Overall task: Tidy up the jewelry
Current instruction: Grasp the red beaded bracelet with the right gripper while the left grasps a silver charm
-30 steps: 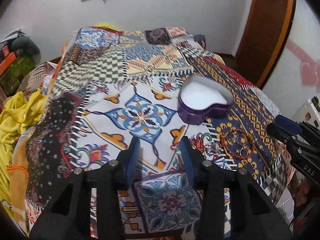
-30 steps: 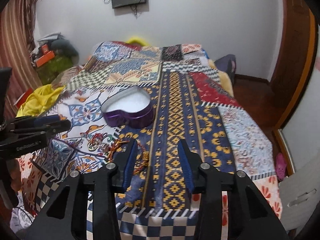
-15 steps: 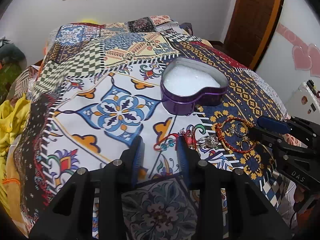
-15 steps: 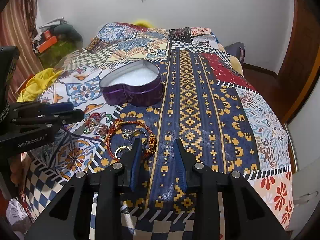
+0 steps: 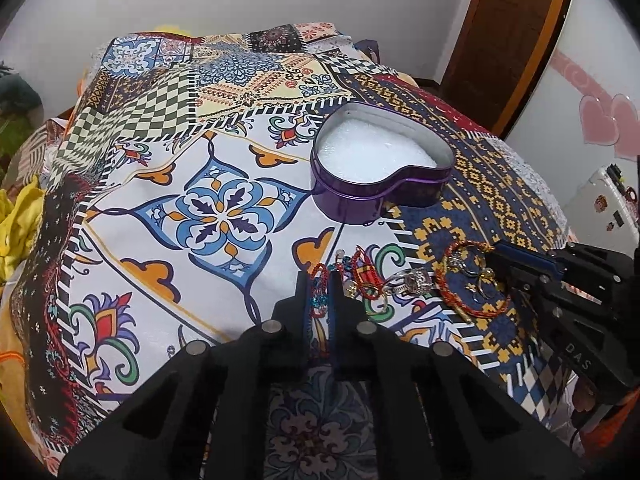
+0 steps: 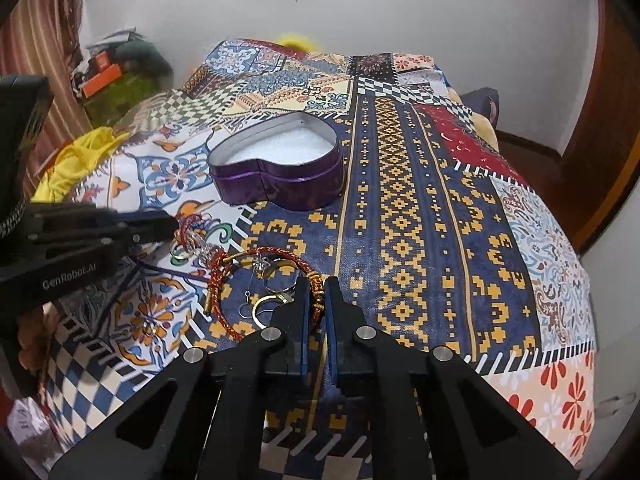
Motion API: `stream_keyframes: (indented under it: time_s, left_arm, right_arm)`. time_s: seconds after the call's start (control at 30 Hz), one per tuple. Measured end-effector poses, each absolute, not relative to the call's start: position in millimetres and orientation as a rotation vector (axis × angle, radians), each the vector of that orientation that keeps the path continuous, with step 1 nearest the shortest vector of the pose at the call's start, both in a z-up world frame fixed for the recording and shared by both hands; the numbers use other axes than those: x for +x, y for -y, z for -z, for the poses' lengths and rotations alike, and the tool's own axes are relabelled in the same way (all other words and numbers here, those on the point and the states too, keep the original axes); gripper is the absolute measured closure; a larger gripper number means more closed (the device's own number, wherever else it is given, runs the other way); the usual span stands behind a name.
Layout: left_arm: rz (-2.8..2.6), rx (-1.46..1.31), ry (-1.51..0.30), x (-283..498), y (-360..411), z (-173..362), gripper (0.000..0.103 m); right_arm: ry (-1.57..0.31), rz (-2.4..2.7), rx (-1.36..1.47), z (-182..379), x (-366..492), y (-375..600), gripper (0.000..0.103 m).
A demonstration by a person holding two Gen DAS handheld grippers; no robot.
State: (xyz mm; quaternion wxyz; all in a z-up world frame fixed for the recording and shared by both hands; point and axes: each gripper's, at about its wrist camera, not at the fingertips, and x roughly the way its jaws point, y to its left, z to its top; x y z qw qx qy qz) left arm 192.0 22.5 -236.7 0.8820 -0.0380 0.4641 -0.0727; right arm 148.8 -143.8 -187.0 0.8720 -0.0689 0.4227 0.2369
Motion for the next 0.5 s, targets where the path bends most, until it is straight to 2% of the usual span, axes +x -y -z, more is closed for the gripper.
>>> stream_keyframes:
  time_s: [0.5]
  left_arm:
    - [0.131, -0.09, -0.887, 174.3, -29.1, 201.2, 0.097]
  right_arm:
    - [-0.774, -0.515, -0.114, 146.8, 138.5, 137.6, 0.097]
